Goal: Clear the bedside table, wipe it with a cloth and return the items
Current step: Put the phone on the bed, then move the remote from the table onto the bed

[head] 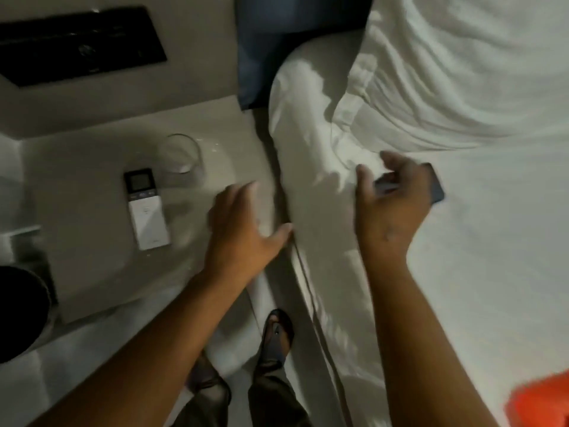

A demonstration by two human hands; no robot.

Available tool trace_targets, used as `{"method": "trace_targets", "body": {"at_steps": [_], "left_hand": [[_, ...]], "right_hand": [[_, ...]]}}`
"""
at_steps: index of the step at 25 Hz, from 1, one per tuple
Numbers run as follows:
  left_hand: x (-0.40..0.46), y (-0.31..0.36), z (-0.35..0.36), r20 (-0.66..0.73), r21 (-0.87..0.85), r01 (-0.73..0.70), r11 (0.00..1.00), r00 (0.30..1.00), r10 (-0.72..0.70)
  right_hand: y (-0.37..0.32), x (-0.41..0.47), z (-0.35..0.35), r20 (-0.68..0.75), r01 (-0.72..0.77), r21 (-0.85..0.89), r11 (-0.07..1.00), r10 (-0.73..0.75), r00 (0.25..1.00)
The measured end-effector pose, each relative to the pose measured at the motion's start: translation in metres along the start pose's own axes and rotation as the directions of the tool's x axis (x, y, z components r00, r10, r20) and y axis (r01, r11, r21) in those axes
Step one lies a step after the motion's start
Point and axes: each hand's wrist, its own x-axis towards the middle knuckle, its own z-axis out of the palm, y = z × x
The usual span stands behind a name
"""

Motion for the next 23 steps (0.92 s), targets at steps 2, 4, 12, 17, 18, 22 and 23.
{"method": "trace_targets", "body": {"at_steps": [2, 4, 12, 17, 18, 22, 23], "left_hand": [[-0.021, -0.081, -0.036, -0.09, 0.085, 0.288, 0.954, 0.955, -0.281], [-0.036, -0.144, -0.058, -0.135, 0.094, 0.521, 0.848, 0.851, -0.508], [-0.017, -0.21, -0.03, -0.028, -0.079, 0.557, 0.827, 0.828, -0.56], [-0.017, -0.197, -0.031, -0.073, -0.084, 0.568, 0.819, 0.816, -0.574], [-0.024, -0.192, -0.035, -0.064, -0.082, 0.569, 0.818, 0.816, -0.574], [-0.062, -0.155, -0.057, -0.021, -0.116, 0.486, 0.866, 0.871, -0.491], [-0.07, -0.135, -0.06, 0.001, -0.114, 0.436, 0.893, 0.899, -0.438]], "right_hand": [[-0.028, -0.061, 0.066, 0.317, -0.148, 0.147, 0.978, 0.095, 0.944], [-0.043, -0.12, 0.132, 0.582, -0.288, 0.13, 0.949, 0.162, 0.797], [-0.031, -0.188, 0.266, 0.703, -0.194, -0.148, 0.97, 0.241, 0.669], [-0.035, -0.188, 0.258, 0.726, -0.268, -0.123, 0.956, 0.271, 0.632], [-0.038, -0.192, 0.247, 0.736, -0.311, -0.103, 0.945, 0.283, 0.616], [-0.04, -0.205, 0.181, 0.721, -0.504, -0.037, 0.863, 0.372, 0.584], [-0.036, -0.202, 0.158, 0.688, -0.561, -0.007, 0.828, 0.411, 0.598]]}}
